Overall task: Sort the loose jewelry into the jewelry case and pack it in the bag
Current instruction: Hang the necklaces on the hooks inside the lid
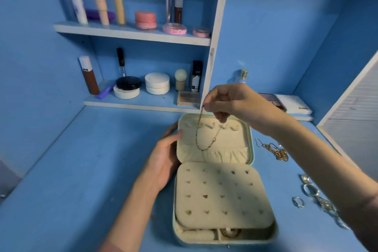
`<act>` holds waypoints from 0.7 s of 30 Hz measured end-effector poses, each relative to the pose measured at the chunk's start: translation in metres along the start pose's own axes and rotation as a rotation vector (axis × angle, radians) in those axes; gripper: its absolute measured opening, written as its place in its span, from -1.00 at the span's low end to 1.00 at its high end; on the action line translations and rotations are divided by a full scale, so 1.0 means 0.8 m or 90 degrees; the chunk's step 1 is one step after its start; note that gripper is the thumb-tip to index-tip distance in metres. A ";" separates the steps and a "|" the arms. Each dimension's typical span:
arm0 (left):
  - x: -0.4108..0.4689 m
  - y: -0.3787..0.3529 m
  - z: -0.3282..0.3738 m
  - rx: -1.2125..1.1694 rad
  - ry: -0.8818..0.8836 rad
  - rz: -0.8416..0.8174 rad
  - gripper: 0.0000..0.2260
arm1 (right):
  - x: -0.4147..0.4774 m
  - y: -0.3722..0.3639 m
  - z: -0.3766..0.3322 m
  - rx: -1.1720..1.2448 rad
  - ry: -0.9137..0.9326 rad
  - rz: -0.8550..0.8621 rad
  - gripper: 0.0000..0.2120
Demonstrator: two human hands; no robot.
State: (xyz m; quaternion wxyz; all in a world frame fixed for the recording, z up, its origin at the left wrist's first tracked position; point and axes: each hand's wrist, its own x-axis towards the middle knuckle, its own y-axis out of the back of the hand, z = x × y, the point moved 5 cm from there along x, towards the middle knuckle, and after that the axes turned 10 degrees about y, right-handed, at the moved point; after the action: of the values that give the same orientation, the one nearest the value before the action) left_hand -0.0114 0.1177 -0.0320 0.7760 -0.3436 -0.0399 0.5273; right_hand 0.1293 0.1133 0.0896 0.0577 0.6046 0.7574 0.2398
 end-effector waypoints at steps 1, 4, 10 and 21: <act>0.000 0.000 0.000 -0.004 0.001 -0.001 -0.56 | 0.006 -0.010 0.002 -0.020 -0.002 -0.009 -0.92; 0.001 0.002 -0.001 -0.018 0.012 0.002 -0.54 | 0.023 -0.032 0.008 -0.134 0.013 -0.016 -0.94; 0.003 0.005 -0.004 -0.014 0.025 -0.006 -0.57 | 0.037 -0.043 0.013 -0.378 0.054 -0.005 -0.91; 0.007 0.008 -0.006 -0.025 0.016 -0.017 -0.58 | -0.016 -0.038 0.031 -0.473 0.006 -0.055 -0.89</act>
State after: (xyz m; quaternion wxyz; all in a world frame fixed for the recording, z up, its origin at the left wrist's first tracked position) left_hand -0.0121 0.1213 -0.0412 0.7765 -0.3650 -0.0455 0.5116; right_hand 0.1149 0.1038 0.0518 0.2799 0.5090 0.6435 0.4984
